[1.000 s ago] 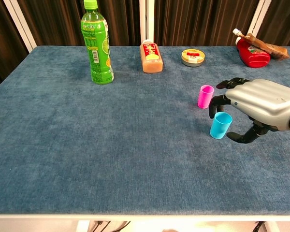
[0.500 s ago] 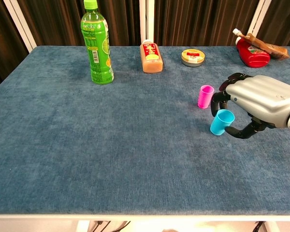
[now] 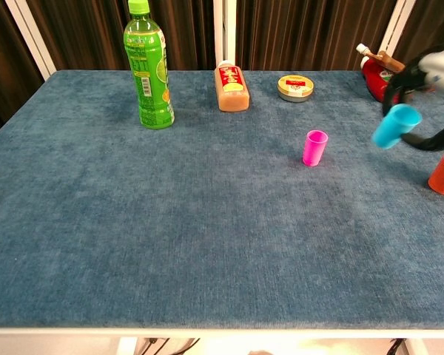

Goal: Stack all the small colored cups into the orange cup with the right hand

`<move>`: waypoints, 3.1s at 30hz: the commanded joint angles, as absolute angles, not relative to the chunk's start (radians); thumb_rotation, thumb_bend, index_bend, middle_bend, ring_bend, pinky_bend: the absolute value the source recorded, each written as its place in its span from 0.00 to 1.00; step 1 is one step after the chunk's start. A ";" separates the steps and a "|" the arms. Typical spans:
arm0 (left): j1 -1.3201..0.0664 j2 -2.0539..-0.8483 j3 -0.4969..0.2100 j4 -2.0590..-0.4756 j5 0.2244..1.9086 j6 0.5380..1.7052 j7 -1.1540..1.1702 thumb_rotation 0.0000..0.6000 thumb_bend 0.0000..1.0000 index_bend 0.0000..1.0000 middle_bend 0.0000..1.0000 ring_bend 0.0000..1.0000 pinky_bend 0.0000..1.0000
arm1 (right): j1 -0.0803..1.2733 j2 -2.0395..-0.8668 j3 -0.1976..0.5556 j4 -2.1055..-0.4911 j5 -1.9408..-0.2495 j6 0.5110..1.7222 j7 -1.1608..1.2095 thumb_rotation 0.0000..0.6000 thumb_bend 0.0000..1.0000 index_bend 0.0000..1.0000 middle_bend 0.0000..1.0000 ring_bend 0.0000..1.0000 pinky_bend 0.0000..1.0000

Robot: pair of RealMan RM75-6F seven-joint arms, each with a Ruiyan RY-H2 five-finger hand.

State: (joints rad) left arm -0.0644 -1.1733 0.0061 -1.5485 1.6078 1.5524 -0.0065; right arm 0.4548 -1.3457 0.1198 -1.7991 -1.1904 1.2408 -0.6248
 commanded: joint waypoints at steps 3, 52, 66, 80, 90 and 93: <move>-0.065 -1.175 0.008 -1.546 1.605 1.547 -0.005 1.00 0.03 0.02 0.03 0.00 0.00 | 0.426 -1.288 0.132 -1.784 -1.138 1.236 -0.553 1.00 0.33 0.50 0.48 0.14 0.00; -0.077 -1.189 0.013 -1.527 1.602 1.522 -0.016 1.00 0.03 0.02 0.03 0.00 0.00 | 0.440 -1.241 0.086 -1.814 -0.949 1.221 -0.697 1.00 0.24 0.06 0.21 0.00 0.00; -0.077 -1.185 0.011 -1.538 1.608 1.533 -0.007 1.00 0.03 0.02 0.03 0.00 0.00 | 0.524 -1.294 0.125 -1.872 -1.041 1.203 -0.734 1.00 0.23 0.04 0.18 0.00 0.00; -0.074 -1.171 0.008 -1.536 1.598 1.533 -0.035 1.00 0.03 0.02 0.03 0.00 0.00 | 0.707 -1.524 0.188 -1.680 -0.878 1.103 -0.869 1.00 0.23 0.17 0.25 0.00 0.00; -0.076 -1.171 0.005 -1.521 1.585 1.523 -0.058 1.00 0.03 0.02 0.03 0.00 0.00 | 0.748 -1.598 0.188 -1.606 -0.826 1.123 -0.886 1.00 0.25 0.27 0.29 0.00 0.00; -0.076 -1.172 0.005 -1.519 1.586 1.523 -0.060 1.00 0.03 0.02 0.03 0.00 0.00 | 0.754 -1.617 0.183 -1.587 -0.817 1.130 -0.888 1.00 0.25 0.28 0.31 0.00 0.00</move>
State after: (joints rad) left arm -0.0759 -1.1717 0.0049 -1.5194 1.5858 1.5232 -0.0598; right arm 0.7513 -1.6103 0.1852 -1.5931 -0.8210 1.1266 -0.8876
